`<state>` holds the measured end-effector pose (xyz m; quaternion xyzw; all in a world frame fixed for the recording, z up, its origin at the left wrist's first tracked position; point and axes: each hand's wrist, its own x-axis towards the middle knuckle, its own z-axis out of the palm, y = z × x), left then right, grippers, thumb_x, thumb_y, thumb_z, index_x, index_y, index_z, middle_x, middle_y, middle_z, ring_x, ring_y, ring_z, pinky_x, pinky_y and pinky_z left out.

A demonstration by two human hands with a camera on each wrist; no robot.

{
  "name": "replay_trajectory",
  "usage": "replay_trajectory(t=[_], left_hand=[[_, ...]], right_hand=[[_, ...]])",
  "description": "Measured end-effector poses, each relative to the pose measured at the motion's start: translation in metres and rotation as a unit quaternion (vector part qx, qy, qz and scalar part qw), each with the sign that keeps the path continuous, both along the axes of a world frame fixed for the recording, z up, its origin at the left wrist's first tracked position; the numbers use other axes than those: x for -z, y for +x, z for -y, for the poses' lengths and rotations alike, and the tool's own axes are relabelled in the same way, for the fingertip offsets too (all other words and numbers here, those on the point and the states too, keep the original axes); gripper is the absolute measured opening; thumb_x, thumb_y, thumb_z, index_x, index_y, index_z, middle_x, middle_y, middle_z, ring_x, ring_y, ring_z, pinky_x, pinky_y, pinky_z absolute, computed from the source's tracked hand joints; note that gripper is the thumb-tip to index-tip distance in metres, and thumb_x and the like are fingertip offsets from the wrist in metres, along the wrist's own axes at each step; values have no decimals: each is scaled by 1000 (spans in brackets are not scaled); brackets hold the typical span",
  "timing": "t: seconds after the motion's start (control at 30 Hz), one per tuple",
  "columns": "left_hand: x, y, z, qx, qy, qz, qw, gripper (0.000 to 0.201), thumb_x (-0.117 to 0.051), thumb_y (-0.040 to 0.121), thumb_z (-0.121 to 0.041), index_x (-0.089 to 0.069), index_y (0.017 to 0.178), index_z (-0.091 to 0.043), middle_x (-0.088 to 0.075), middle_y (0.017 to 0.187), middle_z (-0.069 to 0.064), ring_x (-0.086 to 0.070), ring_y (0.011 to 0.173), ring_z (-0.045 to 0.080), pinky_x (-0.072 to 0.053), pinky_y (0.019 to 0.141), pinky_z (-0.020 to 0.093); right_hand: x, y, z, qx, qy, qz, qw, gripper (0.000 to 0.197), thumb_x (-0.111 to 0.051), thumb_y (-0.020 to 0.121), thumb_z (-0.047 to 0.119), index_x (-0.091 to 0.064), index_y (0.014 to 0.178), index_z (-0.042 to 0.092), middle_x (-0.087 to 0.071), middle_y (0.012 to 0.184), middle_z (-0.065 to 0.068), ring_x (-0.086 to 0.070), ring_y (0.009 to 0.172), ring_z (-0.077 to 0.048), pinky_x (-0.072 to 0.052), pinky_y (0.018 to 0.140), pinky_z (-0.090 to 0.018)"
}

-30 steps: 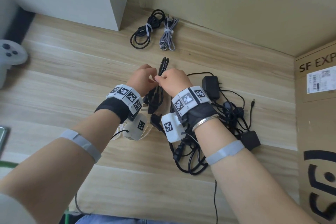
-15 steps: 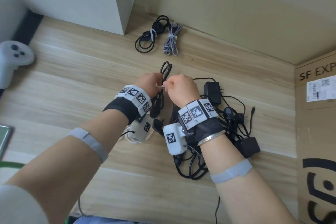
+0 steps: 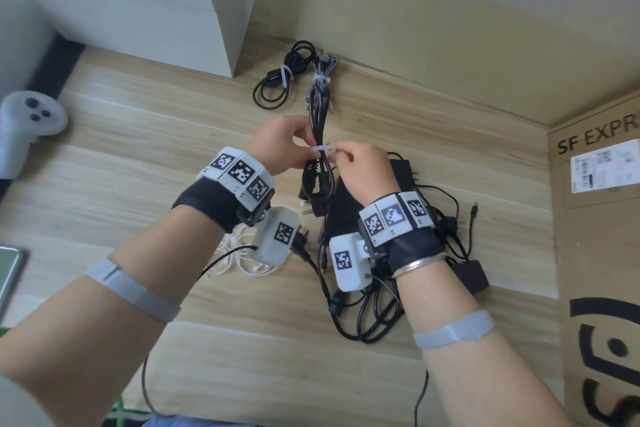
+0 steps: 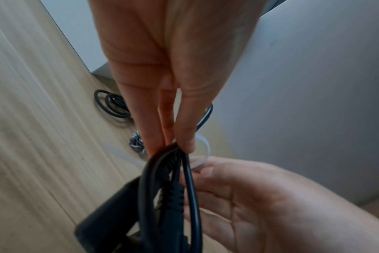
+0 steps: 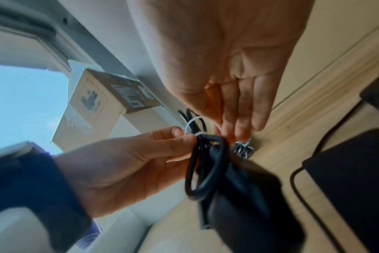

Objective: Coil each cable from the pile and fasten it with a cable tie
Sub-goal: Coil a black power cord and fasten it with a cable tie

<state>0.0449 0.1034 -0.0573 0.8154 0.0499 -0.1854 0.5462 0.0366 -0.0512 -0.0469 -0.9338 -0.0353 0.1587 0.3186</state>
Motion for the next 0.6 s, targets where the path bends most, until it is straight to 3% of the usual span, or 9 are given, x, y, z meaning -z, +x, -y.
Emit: replay_trajectory(t=[0.07, 0.1, 0.17, 0.3, 0.43, 0.53, 0.6], left_hand=[[-1, -1, 5, -1, -12, 1, 1000, 27, -67, 80, -2, -48, 66, -16, -59, 86, -2, -66, 83, 27, -58, 75, 42], [-1, -1, 7, 3, -16, -3, 1000, 26, -67, 80, -2, -49, 66, -15, -59, 87, -1, -66, 84, 28, -58, 76, 42], [0, -2, 10, 19, -29, -21, 999, 24, -66, 80, 0, -52, 68, -15, -59, 88, -1, -65, 84, 25, -57, 79, 41], [6, -3, 7, 77, 18, 12, 997, 36, -56, 81, 11, -54, 72, -24, -60, 89, -6, -62, 85, 16, -52, 88, 38], [19, -8, 5, 137, 123, 27, 983, 42, -34, 84, 17, -49, 83, -23, -63, 102, 1, -61, 94, 17, -47, 75, 27], [21, -17, 10, 138, 17, -41, 989, 33, -36, 92, 6, -50, 84, -23, -66, 84, -1, -63, 72, 9, -49, 72, 27], [20, -19, 12, 101, -58, -28, 993, 28, -39, 95, -1, -46, 85, -26, -65, 78, -2, -62, 63, 5, -52, 74, 27]], right_hand=[[-3, -5, -2, 8, 28, -47, 998, 32, -44, 91, 16, -67, 112, 19, -67, 81, -1, -58, 74, -20, -41, 60, -19], [-4, -7, -2, 7, 39, -65, 997, 29, -45, 91, 17, -66, 110, 19, -66, 78, -2, -57, 72, -22, -40, 59, -19], [-2, -9, -1, 12, 45, -92, 995, 26, -46, 93, 15, -64, 112, 18, -66, 82, -6, -58, 76, -25, -41, 63, -26], [5, -10, 7, 40, 51, -119, 991, 24, -47, 95, 10, -62, 114, 10, -63, 96, -5, -57, 91, -21, -40, 77, -25], [5, -11, 14, 64, 65, -122, 988, 29, -43, 96, 9, -60, 120, 7, -64, 117, -11, -57, 109, -25, -41, 89, -27], [4, -11, 18, 75, 79, -117, 987, 28, -43, 96, 8, -61, 118, 5, -65, 115, -11, -58, 108, -24, -41, 88, -27], [6, -13, 19, 79, 80, -116, 987, 27, -44, 95, 7, -62, 115, 5, -66, 113, -10, -59, 107, -22, -39, 84, -24]])
